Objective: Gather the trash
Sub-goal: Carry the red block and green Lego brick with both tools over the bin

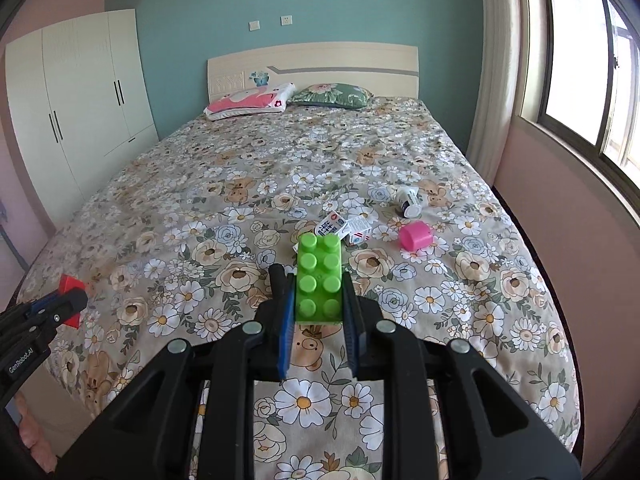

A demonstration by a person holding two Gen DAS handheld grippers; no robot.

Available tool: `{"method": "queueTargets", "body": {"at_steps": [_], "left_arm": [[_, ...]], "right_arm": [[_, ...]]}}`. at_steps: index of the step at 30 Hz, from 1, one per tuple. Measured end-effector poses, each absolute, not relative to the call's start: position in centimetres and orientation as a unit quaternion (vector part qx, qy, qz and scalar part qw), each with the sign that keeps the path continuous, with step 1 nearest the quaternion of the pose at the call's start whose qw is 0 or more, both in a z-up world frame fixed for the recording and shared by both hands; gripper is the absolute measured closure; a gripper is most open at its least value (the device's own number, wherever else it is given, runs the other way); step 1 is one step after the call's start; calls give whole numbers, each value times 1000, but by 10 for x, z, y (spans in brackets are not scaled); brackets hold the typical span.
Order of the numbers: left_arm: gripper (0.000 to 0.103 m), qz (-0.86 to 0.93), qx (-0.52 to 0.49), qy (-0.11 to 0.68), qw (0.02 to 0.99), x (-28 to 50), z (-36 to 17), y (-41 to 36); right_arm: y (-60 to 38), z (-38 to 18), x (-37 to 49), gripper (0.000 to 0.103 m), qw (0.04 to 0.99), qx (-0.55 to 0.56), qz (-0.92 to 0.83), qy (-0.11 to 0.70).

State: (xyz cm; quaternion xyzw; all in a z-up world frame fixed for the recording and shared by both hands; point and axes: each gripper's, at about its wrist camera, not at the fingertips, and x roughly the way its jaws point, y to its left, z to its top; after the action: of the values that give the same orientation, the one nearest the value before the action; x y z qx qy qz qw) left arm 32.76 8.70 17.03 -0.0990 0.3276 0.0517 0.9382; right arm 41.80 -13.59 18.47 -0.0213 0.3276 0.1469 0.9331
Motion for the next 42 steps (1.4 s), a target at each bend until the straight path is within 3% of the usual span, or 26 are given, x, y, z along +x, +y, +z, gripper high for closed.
{"method": "queueTargets", "body": {"at_steps": [9,17,27,42], "left_arm": [[81,43,-61,276,958,245,232,88],[81,16,-28,262,965,177,242,79],[81,-13,-17,283,959,122,209,81],[81,-36,0,378,925,103,100,76]], "right_arm": [[-151,258,314,80,934,-1,202,294],[-167,279,231,80,936,-24,214,279],[-181,244,164,80,923,-64,229,301],[-172,144,122,80,890,-73,270,361]]}}
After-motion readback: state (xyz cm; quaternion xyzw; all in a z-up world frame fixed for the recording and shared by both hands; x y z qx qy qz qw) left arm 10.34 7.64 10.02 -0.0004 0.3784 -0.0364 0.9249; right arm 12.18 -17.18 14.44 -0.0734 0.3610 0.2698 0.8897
